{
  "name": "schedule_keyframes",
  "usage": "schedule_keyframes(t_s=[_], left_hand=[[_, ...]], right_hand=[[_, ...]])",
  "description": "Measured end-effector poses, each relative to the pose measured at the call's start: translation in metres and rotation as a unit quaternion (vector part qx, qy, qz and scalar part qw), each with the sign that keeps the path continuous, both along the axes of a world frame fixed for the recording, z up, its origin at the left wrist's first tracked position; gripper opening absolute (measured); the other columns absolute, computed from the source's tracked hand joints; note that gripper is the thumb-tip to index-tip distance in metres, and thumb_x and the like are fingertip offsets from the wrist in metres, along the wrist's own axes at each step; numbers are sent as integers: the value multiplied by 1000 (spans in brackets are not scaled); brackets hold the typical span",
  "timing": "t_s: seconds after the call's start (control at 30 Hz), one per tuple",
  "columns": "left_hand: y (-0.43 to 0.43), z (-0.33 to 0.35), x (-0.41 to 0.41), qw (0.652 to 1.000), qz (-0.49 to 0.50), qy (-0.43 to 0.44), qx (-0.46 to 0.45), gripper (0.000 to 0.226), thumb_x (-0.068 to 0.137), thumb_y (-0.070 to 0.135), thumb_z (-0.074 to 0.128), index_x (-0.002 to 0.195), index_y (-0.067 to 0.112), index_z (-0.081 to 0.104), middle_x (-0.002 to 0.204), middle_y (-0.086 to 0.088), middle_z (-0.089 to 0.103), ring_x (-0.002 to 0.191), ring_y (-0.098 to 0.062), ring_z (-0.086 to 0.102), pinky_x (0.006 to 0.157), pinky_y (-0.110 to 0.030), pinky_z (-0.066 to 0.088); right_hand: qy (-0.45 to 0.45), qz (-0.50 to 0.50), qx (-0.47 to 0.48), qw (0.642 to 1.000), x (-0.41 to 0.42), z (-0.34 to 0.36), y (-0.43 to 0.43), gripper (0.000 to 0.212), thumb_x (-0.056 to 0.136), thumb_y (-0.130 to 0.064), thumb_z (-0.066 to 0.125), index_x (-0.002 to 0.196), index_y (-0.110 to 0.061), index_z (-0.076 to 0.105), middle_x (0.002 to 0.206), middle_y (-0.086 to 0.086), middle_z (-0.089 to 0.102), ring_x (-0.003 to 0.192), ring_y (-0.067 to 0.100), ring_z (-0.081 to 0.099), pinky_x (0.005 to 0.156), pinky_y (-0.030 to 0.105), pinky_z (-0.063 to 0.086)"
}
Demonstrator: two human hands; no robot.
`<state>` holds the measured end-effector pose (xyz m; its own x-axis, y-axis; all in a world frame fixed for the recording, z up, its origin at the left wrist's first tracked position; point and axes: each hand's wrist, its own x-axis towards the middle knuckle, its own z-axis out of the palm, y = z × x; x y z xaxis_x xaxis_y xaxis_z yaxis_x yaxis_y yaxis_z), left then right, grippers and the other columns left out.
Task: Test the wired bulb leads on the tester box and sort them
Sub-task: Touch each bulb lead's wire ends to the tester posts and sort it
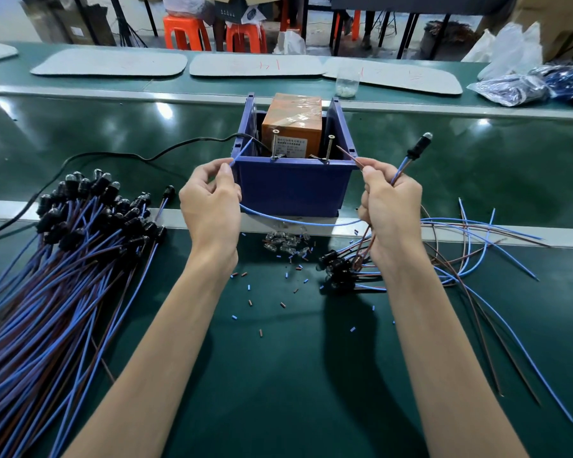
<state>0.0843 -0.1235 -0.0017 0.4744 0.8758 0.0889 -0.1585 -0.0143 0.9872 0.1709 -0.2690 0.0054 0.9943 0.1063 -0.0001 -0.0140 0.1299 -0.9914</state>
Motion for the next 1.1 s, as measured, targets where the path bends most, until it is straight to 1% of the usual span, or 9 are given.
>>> schedule_keyframes(t_s=[0.07,0.17,0.33,0.6,0.73,0.93,1.1], left_hand=[[0,-2,1,1000,-11,14,2,17,98,14,49,92,19,63,41,16,48,44,0,42,54,-17,33],[-1,-2,1,999,-39,25,19,19,98,15,50,90,23,66,43,15,50,45,1,43,57,-20,35],[-2,0,0,997,-70,23,29,22,98,16,50,87,26,67,44,14,49,47,-2,39,50,-15,32],[-5,3,-1,996,-88,7,17,25,99,15,48,85,22,67,44,15,38,45,-2,32,47,-14,26],[-5,4,-1,996,-84,8,15,26,100,14,47,84,21,67,53,6,34,46,-3,30,48,-16,25],[-7,4,-1,996,-83,16,21,25,100,14,48,85,19,68,56,3,32,46,-4,28,45,-15,22],[-7,4,-1,996,-82,18,19,26,100,14,48,84,19,68,58,0,31,46,-4,28,45,-14,24]], right_hand=[[0,11,-8,1000,0,-2,2,28,97,-8,46,83,-21,67,46,-16,34,48,5,27,48,18,26],[3,43,-3,999,0,-3,2,30,98,-8,43,84,-21,66,45,-14,27,40,4,22,39,17,22],[-1,81,10,997,0,-3,1,30,99,-8,43,88,-19,67,46,-15,25,38,2,20,36,14,20],[-2,89,6,996,0,-2,-1,32,97,-6,44,85,-19,70,42,-16,25,37,3,19,36,14,21],[-6,85,1,996,0,-1,-2,32,96,-4,44,85,-19,71,43,-14,25,38,3,19,36,14,21],[-8,81,-5,997,0,1,-4,33,96,-4,45,83,-18,72,44,-13,25,39,5,19,37,15,22],[-4,81,-6,997,-1,1,-4,33,96,-4,45,82,-19,72,43,-13,25,39,4,20,37,14,22]])
